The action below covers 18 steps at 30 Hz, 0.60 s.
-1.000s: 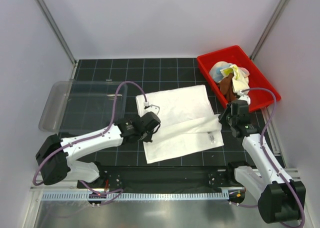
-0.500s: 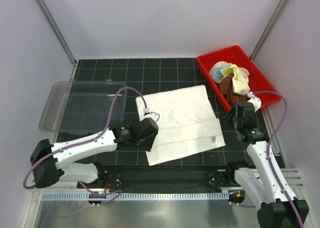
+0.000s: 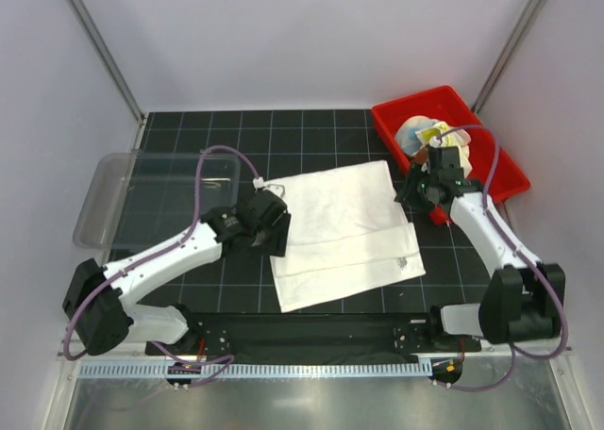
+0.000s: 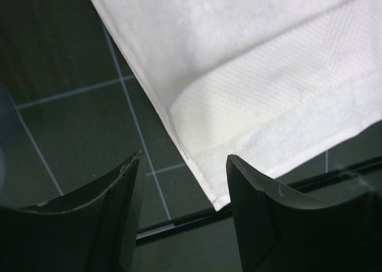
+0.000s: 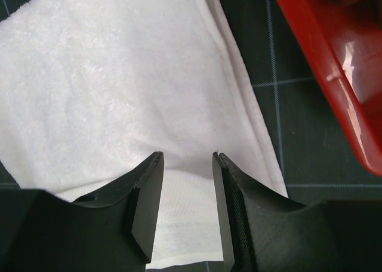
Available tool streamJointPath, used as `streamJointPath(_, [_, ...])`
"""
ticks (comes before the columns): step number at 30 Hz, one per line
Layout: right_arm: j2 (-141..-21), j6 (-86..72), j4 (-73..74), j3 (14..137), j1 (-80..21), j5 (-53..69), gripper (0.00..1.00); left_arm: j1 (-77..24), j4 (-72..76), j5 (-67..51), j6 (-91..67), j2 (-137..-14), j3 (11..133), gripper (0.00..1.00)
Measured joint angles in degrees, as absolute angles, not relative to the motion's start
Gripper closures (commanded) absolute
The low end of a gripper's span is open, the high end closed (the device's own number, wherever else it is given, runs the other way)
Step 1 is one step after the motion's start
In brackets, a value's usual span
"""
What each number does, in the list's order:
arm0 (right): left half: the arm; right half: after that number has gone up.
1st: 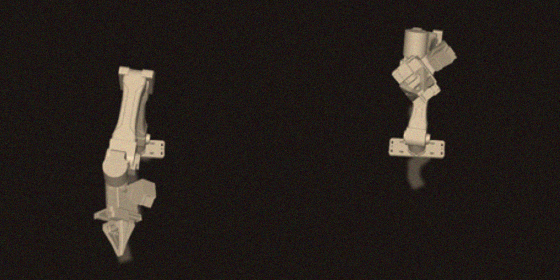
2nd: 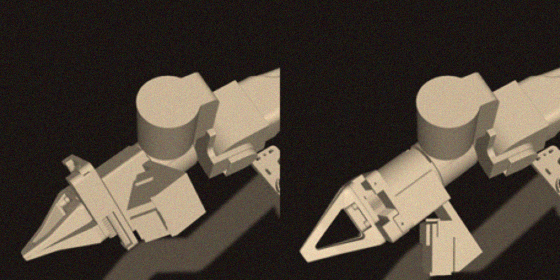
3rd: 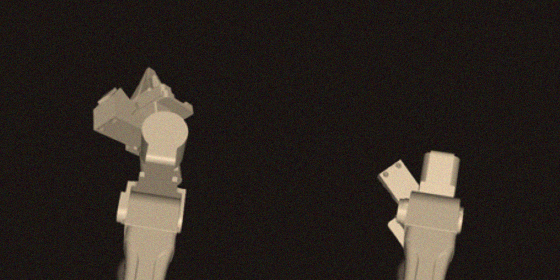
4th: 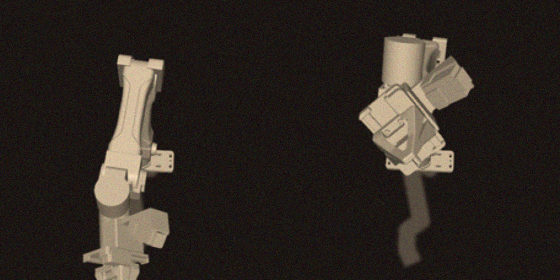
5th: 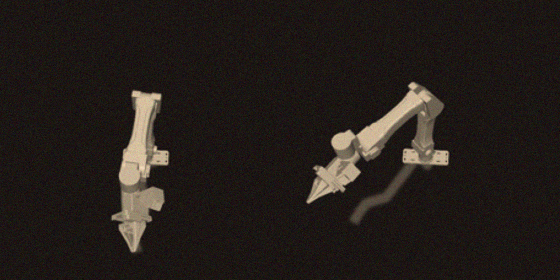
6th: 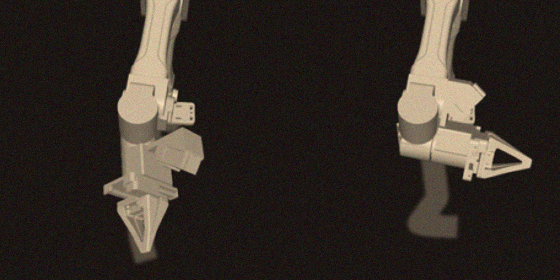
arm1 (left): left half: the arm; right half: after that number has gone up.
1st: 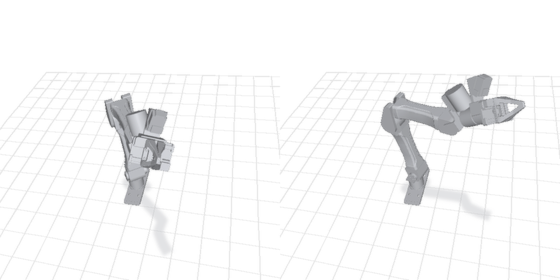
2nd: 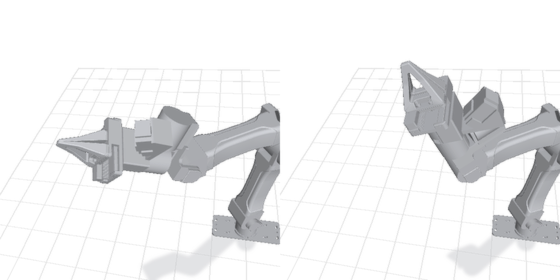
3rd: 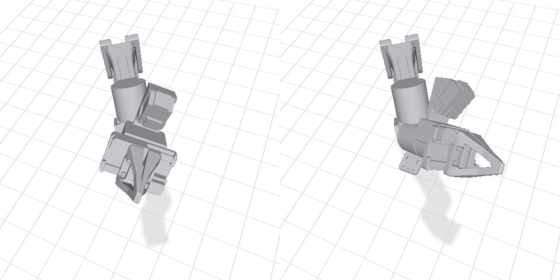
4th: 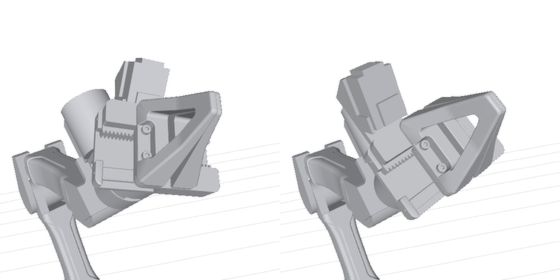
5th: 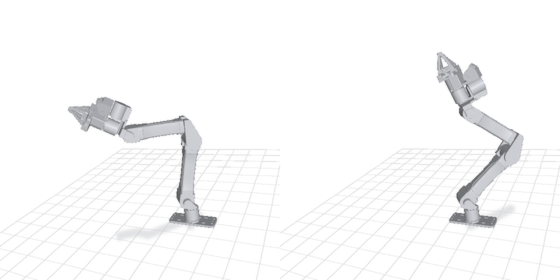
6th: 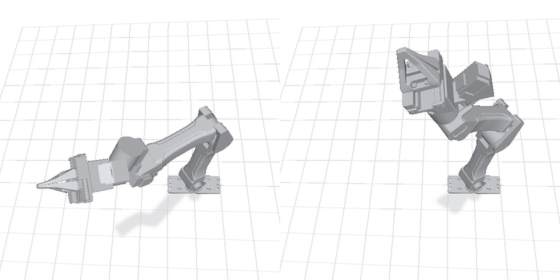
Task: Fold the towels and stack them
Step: Fold the towel
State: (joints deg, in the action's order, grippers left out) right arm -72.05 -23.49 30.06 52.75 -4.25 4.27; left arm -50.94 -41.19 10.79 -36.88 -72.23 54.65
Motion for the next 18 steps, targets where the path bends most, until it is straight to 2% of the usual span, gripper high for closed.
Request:
streamJointPath(8, [-86.04,-17.52,35.99,64.58,-4.25,8.51,0.55,-38.89,-41.43,3.53,-32.27,-80.77,64.2,0.4])
streamJointPath(18, [-89.67,-16.49,37.69,62.89,-4.25,9.32,0.55,-37.87,-42.28,-6.02,-29.52,-90.5,64.64,0.44])
